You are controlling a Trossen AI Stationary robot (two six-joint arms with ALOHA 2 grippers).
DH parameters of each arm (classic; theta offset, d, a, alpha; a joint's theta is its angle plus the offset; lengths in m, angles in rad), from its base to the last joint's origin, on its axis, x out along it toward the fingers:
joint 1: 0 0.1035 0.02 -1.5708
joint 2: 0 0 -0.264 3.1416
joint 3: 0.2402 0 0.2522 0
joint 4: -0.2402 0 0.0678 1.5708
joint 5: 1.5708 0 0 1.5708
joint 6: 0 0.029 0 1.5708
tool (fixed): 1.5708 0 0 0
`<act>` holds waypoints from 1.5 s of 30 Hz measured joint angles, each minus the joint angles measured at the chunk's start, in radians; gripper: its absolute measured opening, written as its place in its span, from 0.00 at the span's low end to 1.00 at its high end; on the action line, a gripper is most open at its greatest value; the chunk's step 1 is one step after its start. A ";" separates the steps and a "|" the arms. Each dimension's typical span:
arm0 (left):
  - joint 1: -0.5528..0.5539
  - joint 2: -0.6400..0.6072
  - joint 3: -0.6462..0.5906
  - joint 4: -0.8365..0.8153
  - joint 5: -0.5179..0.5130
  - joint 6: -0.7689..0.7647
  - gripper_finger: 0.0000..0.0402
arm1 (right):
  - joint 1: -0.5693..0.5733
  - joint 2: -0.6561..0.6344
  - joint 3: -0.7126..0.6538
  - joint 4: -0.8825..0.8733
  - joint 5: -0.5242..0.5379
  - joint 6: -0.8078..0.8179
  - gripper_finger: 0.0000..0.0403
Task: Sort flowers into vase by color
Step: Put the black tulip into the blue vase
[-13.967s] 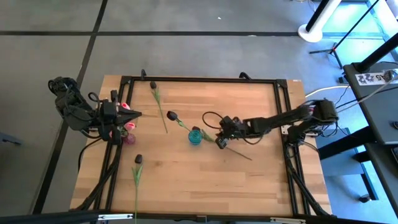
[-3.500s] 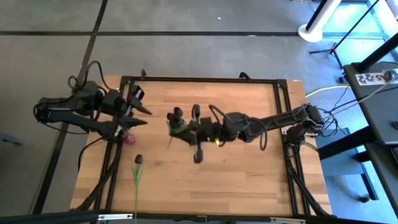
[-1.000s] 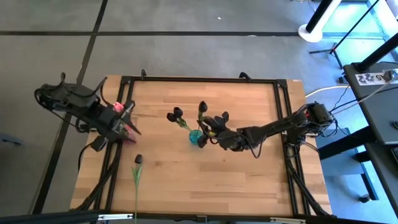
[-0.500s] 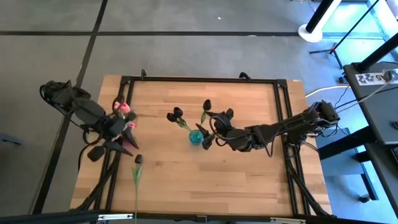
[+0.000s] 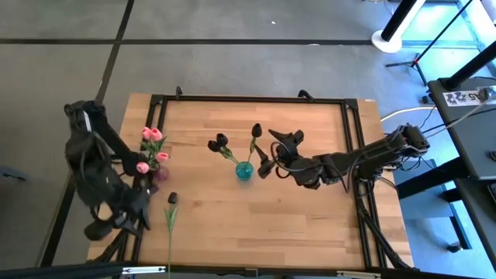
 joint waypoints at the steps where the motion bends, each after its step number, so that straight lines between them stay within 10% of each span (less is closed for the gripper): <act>1: -0.023 0.007 -0.016 -0.008 -0.024 -0.060 0.31 | 0.000 -0.004 0.000 -0.002 0.007 0.000 0.80; 20: -0.333 0.075 -0.462 0.023 -0.231 -1.335 0.34 | 0.164 -0.025 0.000 -0.001 0.234 -0.204 0.80; 45: -0.021 0.393 -0.682 0.140 -0.144 -1.491 0.38 | 0.508 -0.034 0.000 -0.003 0.363 -0.198 0.80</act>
